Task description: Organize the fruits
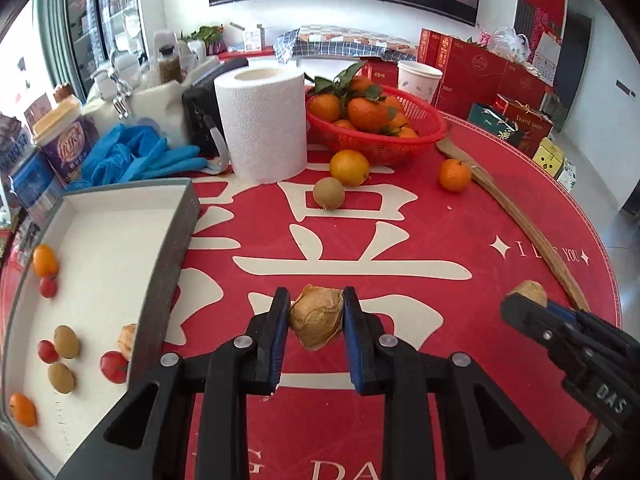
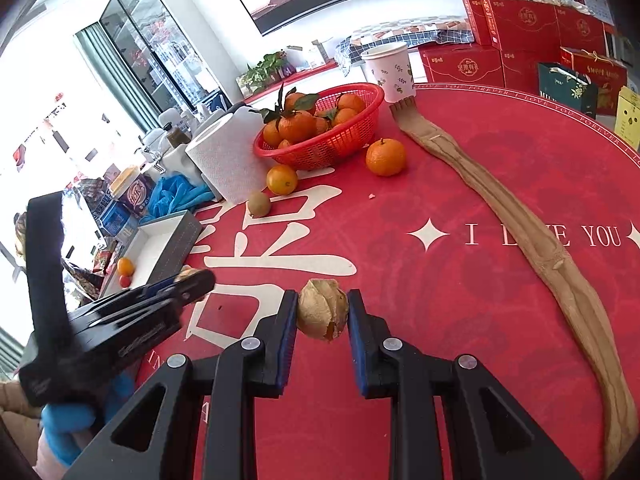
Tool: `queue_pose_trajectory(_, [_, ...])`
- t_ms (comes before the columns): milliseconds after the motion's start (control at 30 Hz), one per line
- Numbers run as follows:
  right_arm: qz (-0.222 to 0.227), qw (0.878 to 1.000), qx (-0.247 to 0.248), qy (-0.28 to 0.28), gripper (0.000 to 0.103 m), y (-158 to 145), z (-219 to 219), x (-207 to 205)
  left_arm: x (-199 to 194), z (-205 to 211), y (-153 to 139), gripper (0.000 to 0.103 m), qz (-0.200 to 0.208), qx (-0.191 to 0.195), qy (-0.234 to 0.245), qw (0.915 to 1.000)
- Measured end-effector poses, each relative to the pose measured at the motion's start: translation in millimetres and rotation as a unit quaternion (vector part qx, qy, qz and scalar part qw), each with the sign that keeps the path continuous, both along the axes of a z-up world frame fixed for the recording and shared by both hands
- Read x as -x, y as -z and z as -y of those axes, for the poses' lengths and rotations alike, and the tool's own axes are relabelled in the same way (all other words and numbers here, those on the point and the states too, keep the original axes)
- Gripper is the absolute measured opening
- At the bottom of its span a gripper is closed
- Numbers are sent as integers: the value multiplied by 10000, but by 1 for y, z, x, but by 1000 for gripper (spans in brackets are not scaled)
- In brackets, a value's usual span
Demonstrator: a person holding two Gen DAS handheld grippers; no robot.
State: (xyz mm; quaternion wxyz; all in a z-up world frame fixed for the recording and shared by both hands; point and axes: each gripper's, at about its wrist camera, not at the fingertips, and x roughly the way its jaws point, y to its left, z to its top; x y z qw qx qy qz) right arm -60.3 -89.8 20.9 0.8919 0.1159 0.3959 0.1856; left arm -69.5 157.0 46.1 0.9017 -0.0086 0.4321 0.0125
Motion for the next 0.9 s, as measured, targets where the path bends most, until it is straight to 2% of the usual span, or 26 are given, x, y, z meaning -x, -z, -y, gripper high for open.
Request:
queue_pose_trajectory(200, [-45, 10000, -13, -27, 25, 2, -5, -1, 22, 9, -19, 28, 351, -320, 104, 9988])
queue_pose_trajectory(900, [-83, 10000, -11, -26, 25, 4, -5, 0, 35, 13, -17, 28, 308, -403, 112, 9986])
